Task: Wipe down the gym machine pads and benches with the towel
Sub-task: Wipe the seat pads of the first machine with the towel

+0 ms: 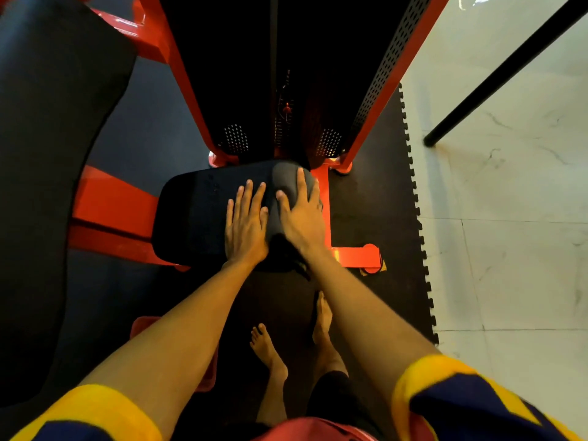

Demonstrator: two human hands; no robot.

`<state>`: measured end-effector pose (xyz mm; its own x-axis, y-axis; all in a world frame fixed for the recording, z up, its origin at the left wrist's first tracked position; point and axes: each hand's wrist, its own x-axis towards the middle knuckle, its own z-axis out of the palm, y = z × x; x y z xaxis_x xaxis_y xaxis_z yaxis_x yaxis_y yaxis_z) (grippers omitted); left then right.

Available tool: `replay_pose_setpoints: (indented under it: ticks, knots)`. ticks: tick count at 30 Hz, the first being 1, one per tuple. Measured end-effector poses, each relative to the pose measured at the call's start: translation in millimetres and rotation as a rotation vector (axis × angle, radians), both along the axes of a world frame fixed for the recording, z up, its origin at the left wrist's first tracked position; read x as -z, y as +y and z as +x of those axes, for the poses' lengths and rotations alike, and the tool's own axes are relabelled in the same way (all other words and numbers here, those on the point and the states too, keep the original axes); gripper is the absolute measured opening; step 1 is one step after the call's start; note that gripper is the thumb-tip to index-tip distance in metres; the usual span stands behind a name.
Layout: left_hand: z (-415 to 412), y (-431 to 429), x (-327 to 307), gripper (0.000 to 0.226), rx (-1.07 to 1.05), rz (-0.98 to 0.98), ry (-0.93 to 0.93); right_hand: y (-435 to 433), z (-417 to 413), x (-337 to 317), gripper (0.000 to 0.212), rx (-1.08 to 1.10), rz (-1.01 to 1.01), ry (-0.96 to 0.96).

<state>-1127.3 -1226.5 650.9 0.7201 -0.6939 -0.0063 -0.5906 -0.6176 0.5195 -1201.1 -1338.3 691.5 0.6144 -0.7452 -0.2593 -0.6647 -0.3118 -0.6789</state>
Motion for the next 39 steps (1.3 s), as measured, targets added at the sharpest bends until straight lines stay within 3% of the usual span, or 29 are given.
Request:
replay_pose_setpoints:
  ticks: [5, 12, 16, 21, 26, 29, 35, 39]
  knots:
    - [-2.0, -2.3, 0.0, 0.057, -0.042, -0.019, 0.006, -36.5, 36.3, -0.4, 0.072, 0.015, 0.004, 0.020]
    - [2.4, -4.8, 1.0, 0.055, -0.073, -0.020, 0.061, 41.5, -40.5, -2.2, 0.065, -0.053, -0.104, -0.044]
    - [-2.4, -2.5, -1.3, 0.056, -0.082, -0.054, 0.043, -4.6, 7.6, -1.1, 0.062, -0.138, -0.197, 0.077]
    - [-5.5, -3.7, -3.7, 0.057, -0.246, -0.108, 0.080, -43.7, 76.6, -11.0, 0.057, -0.326, -0.253, 0.250]
    - [0.5, -6.2, -4.0, 0.057, -0.352, -0.079, 0.131, -15.7, 9.9, -8.8, 0.062, -0.576, -0.496, 0.157]
    - [-1.7, -6.8, -4.8, 0.059, -0.364, -0.054, 0.136, -29.2, -4.2, -11.8, 0.060, -0.646, -0.498, 0.235]
    - [-1.4, -10.0, -4.4, 0.060, -0.406, -0.009, 0.128, -56.7, 96.9, -23.3, 0.057, -0.479, -0.243, 0.401]
    - [-1.6, -8.4, -1.8, 0.059, -0.468, 0.023, 0.120, -24.2, 65.9, -22.5, 0.062, -0.750, -0.534, 0.376]
